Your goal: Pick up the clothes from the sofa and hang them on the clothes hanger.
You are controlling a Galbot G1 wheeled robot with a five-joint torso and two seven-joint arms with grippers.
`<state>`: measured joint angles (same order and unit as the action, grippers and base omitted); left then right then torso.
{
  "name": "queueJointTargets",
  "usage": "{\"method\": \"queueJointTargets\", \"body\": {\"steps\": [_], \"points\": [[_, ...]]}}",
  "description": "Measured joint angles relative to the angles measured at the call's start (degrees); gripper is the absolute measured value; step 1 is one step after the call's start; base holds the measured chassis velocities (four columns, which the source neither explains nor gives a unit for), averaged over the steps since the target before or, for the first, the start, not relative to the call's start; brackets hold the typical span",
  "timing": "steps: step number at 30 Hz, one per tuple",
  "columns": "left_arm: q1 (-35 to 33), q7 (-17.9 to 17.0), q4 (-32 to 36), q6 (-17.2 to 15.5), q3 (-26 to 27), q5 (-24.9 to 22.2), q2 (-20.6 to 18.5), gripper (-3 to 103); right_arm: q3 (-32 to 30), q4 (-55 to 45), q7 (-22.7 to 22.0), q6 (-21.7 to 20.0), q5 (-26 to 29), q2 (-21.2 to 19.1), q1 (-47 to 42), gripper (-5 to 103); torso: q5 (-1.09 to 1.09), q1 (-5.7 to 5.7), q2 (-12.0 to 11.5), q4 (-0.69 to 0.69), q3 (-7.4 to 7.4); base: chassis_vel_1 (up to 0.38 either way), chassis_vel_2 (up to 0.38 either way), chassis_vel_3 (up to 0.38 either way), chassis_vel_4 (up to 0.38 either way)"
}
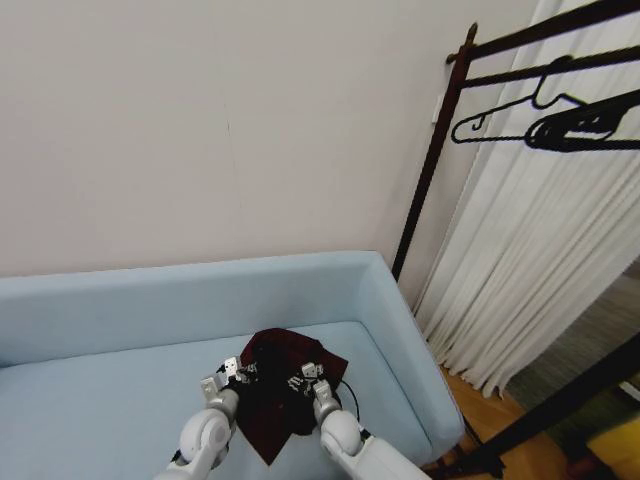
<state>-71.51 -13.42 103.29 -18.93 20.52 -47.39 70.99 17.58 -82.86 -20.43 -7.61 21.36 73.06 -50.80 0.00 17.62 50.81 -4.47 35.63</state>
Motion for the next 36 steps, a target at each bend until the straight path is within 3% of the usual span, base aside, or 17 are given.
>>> {"method": "queueJointTargets", "body": {"steps": [7, 19, 36], "points": [[-0.36, 0.26, 0.12, -0.02, 0.44, 0.05, -0.14, 0, 0.81, -1.48, -0.12, 0.47, -0.86, 0.21, -0.01, 100, 0.0, 0.0, 0.0, 0.0, 0.0, 0.0, 0.0, 0.0, 0.0], [-0.05, 0.3, -0.26, -0.02, 0.42, 0.11, 0.0, 0, 2.05, -2.51, -2.12, -1.25, 4.61, -0.33, -1.82, 100, 0.0, 0.0, 0.0, 0.0, 0.0, 0.0, 0.0, 0.0, 0.0], [-0.13, 0.2, -0.72, 0.03, 0.4, 0.39, 0.31, 0, 2.7, -0.14, -1.23, -0.41, 5.47, 1.24, -0.01, 100, 0.0, 0.0, 0.0, 0.0, 0.0, 0.0, 0.0, 0.0, 0.0]]}}
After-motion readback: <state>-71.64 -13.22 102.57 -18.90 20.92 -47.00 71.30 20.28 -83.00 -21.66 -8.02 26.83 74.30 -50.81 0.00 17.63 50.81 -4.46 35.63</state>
